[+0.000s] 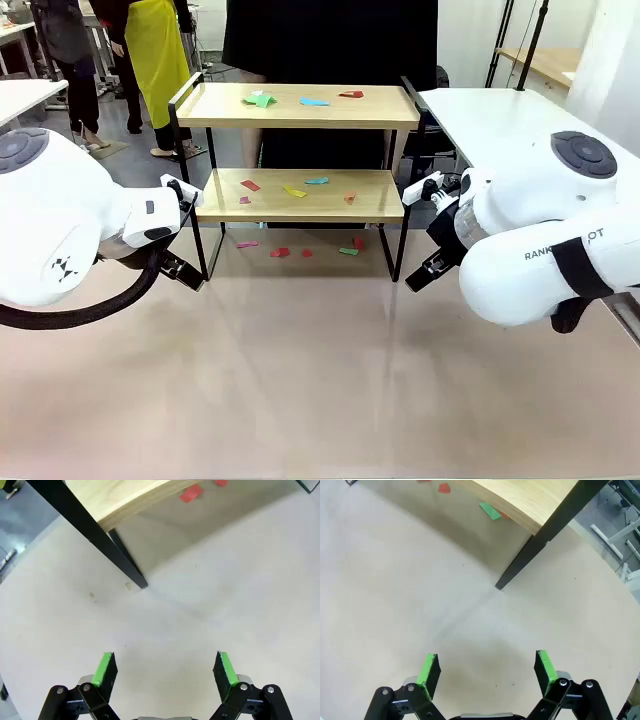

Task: Clean the shelf.
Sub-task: Pick up the Duster handed by the human.

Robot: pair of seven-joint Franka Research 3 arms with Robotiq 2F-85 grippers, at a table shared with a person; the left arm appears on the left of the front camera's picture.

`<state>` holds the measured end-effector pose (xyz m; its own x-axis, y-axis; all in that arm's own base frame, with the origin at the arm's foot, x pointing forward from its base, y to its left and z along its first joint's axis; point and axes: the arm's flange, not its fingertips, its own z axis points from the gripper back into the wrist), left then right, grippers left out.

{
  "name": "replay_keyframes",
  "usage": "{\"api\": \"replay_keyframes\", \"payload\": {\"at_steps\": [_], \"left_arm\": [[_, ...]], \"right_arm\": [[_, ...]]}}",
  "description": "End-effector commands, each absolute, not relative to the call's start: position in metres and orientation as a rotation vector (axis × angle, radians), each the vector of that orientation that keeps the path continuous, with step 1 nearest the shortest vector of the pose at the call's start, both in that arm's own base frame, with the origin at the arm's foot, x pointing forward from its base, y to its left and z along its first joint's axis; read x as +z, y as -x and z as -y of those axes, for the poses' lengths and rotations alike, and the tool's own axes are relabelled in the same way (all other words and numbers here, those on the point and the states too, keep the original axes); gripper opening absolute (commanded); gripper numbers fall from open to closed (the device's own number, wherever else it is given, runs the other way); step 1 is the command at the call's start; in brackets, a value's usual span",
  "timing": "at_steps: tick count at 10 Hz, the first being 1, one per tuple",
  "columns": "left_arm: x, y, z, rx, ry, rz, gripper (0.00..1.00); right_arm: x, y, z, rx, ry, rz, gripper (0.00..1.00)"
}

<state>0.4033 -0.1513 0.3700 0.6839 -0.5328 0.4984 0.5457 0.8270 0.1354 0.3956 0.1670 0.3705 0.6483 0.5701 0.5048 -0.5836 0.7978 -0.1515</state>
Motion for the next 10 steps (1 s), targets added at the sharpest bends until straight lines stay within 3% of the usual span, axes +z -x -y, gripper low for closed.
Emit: {"api": "replay_keyframes", "payload": {"at_steps": [1, 10], "left_arm": [[0.3701, -0.4033, 0.1514, -0.605, 0.025, 0.551, 1.00], [0.3700, -0.4033, 0.1514, -0.604, 0.025, 0.551, 1.00]], "right_arm": [[0.3705, -0.3956, -0.1670, 0.656, -0.025, 0.565, 1.00], [0.3704, -0.3956, -0.1671, 0.657, -0.025, 0.565, 1.00]]}}
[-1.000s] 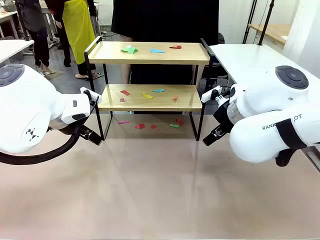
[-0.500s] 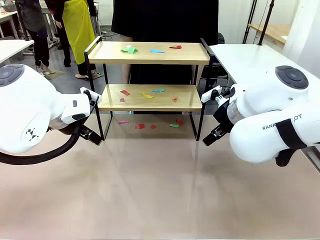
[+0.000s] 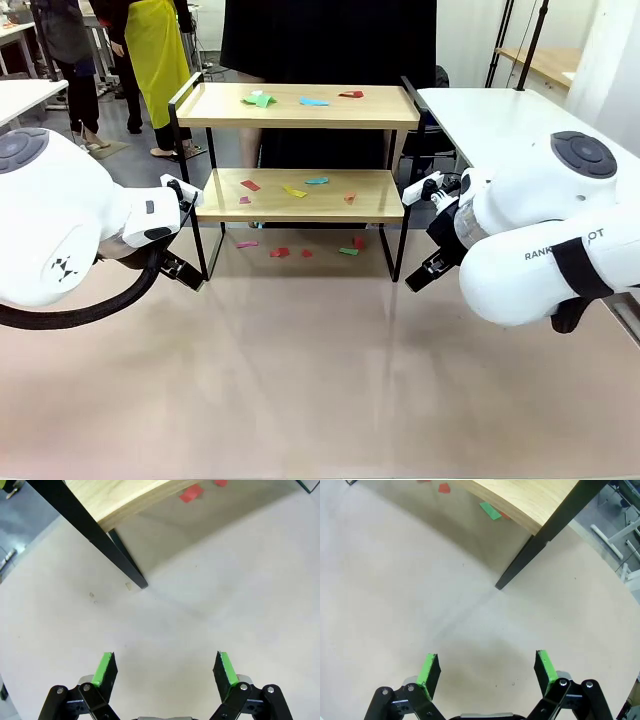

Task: Clean the shelf.
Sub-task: Pick up the Duster handed by the human.

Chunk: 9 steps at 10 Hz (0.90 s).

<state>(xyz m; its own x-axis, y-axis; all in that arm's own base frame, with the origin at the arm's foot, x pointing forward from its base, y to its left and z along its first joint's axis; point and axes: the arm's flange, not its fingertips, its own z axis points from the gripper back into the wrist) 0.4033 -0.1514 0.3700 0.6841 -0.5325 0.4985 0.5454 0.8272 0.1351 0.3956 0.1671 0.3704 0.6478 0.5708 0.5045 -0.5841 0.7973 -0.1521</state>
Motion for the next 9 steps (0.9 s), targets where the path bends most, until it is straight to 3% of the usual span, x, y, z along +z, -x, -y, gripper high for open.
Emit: {"api": "replay_keyframes", "payload": {"at_steps": [1, 5, 7, 9], "left_arm": [[0.393, -0.414, 0.136, -0.612, 0.121, 0.525, 1.00], [0.473, -0.453, 0.026, -0.718, 0.362, 0.493, 1.00], [0.484, -0.479, -0.029, -0.902, 0.495, 0.445, 1.00], [0.484, -0.498, -0.090, -0.991, 0.652, 0.509, 1.00]], "right_arm": [[0.401, -0.409, -0.151, 0.636, -0.082, 0.605, 1.00], [0.475, -0.433, -0.044, 0.613, -0.259, 0.706, 1.00], [0.485, -0.439, 0.017, 0.729, -0.338, 0.790, 1.00], [0.477, -0.444, 0.076, 0.846, -0.400, 0.884, 1.00]]}}
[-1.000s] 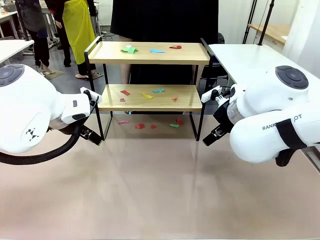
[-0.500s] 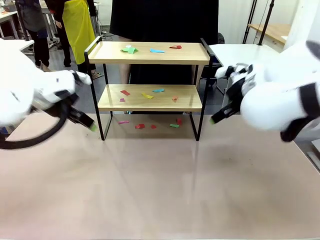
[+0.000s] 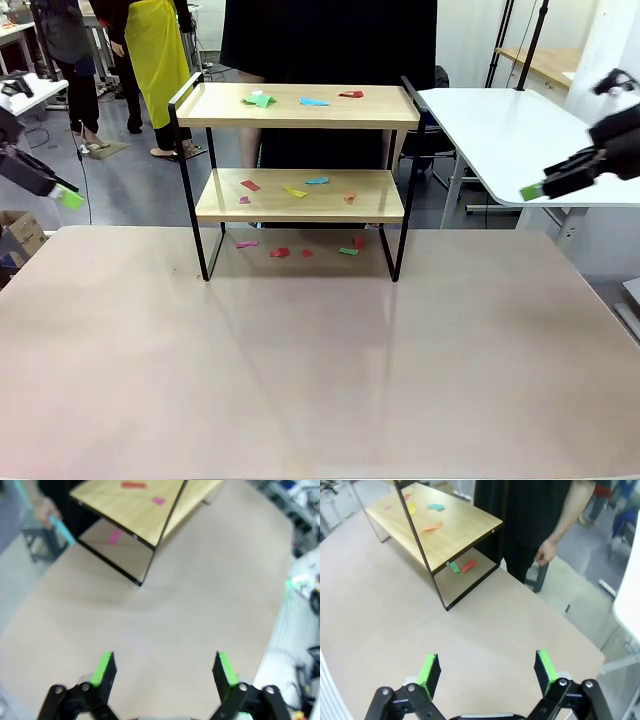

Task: Clean the shelf.
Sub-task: Pick up the Duster handed by the human.

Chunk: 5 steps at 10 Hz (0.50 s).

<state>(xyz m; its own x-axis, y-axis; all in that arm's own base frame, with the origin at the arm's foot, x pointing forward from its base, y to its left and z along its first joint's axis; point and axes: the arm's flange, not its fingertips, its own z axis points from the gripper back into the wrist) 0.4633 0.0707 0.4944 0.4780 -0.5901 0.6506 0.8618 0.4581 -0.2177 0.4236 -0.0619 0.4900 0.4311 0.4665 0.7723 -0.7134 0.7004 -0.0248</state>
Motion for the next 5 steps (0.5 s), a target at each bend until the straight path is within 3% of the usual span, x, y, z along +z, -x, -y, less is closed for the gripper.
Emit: {"api": "replay_keyframes", "payload": {"at_steps": [1, 3, 4, 5], "left_arm": [[0.478, -0.507, -0.114, -0.996, 0.722, 0.585, 1.00], [0.464, -0.514, -0.115, -0.924, 0.678, 0.678, 1.00], [0.477, -0.486, -0.117, -0.998, 0.686, 0.619, 1.00], [0.477, -0.486, -0.117, -0.998, 0.686, 0.619, 1.00]], "right_arm": [[0.464, -0.447, 0.101, 0.882, -0.400, 0.943, 1.00], [0.446, -0.448, 0.117, 0.890, -0.458, 1.015, 1.00], [0.467, -0.426, 0.112, 0.850, -0.354, 0.928, 1.00], [0.467, -0.426, 0.112, 0.850, -0.354, 0.928, 1.00]]}}
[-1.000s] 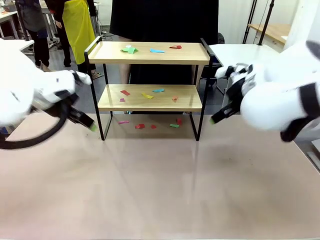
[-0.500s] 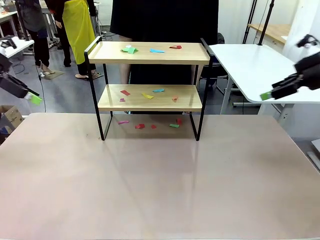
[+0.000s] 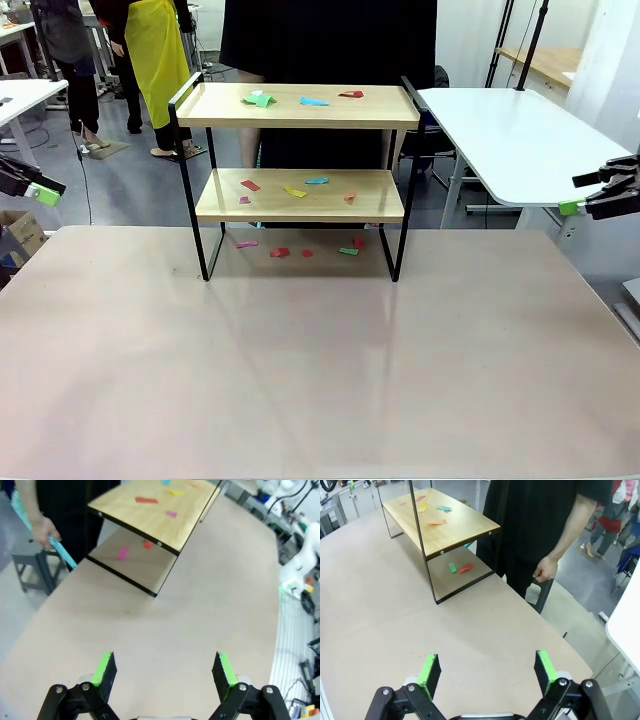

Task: Clean the shelf.
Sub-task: Pick up the Duster handed by the human.

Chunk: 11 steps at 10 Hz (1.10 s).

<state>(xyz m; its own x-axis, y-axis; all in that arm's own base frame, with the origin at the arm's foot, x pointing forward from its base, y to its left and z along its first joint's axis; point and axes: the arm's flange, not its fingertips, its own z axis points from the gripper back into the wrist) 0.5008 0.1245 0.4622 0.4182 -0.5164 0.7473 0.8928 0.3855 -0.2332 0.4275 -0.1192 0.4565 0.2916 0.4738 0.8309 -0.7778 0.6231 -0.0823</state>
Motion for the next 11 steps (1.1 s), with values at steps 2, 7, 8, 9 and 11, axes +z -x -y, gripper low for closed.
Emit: {"api": "replay_keyframes", "payload": {"at_steps": [2, 7, 8, 9, 11], "left_arm": [[0.477, -0.486, -0.117, -0.998, 0.686, 0.619, 1.00], [0.434, -0.532, -0.182, -0.985, 0.890, 0.819, 1.00], [0.427, -0.542, -0.188, -0.994, 0.888, 0.882, 1.00], [0.422, -0.553, -0.191, -1.013, 0.905, 0.952, 1.00], [0.413, -0.567, -0.198, -1.028, 0.935, 1.036, 1.00]], "right_arm": [[0.456, -0.427, 0.119, 0.860, -0.371, 0.953, 1.00], [0.448, -0.507, 0.215, 0.826, -0.696, 1.151, 1.00], [0.441, -0.516, 0.222, 0.823, -0.694, 1.176, 1.00], [0.432, -0.523, 0.230, 0.814, -0.689, 1.199, 1.00], [0.421, -0.531, 0.241, 0.799, -0.677, 1.223, 1.00]]}}
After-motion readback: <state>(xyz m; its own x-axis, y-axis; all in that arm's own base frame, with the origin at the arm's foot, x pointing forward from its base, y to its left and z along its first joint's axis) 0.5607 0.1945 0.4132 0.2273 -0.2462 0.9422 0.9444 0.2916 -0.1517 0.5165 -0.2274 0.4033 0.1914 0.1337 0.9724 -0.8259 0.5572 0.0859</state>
